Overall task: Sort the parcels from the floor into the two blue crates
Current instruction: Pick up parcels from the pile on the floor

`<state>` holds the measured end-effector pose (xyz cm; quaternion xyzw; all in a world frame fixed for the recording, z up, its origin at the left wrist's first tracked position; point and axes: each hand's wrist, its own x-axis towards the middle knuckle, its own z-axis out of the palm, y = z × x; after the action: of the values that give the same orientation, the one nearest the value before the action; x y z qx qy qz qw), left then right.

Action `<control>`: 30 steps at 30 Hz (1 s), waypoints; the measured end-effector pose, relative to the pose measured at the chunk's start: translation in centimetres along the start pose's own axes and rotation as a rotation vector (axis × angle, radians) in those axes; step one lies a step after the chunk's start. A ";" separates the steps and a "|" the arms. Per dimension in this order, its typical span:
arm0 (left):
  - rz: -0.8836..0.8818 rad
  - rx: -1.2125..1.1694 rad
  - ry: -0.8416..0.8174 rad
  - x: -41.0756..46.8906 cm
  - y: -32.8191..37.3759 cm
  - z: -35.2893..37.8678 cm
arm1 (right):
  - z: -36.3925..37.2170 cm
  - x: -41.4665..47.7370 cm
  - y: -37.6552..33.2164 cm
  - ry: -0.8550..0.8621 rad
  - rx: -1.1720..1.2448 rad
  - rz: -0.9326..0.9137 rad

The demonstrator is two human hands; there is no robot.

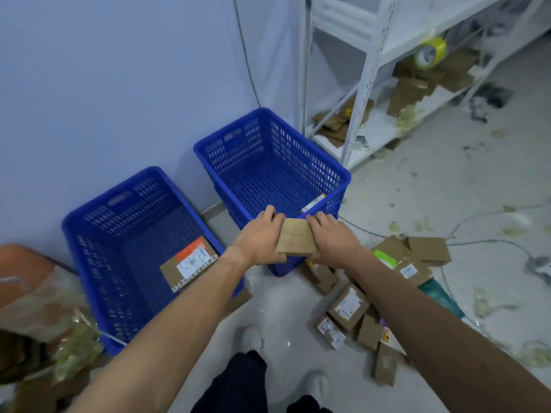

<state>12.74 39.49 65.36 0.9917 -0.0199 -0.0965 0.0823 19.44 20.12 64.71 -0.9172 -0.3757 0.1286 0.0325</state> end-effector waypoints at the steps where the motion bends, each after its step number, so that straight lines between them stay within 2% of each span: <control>1: -0.006 0.004 0.020 0.4 -0.4 -0.8 | -1.0 0.7 0.0 0.009 -0.013 -0.008; 6: -0.054 -0.039 0.072 3.3 -3.5 -3.1 | -4.8 5.7 0.5 0.017 -0.090 -0.044; 13: -0.061 -0.054 0.068 11.4 -10.2 -2.7 | -5.4 15.8 1.4 -0.053 -0.151 -0.015; 22: -0.095 -0.184 -0.044 22.7 -16.4 1.5 | -1.4 28.1 5.3 -0.153 -0.225 0.008; 30: -0.278 -0.116 -0.178 28.5 -18.8 10.1 | 6.1 37.0 9.0 -0.306 -0.281 -0.182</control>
<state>39.20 54.84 47.08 0.9661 0.1160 -0.1953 0.1229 49.27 39.28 49.61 -0.8447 -0.4719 0.2093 -0.1417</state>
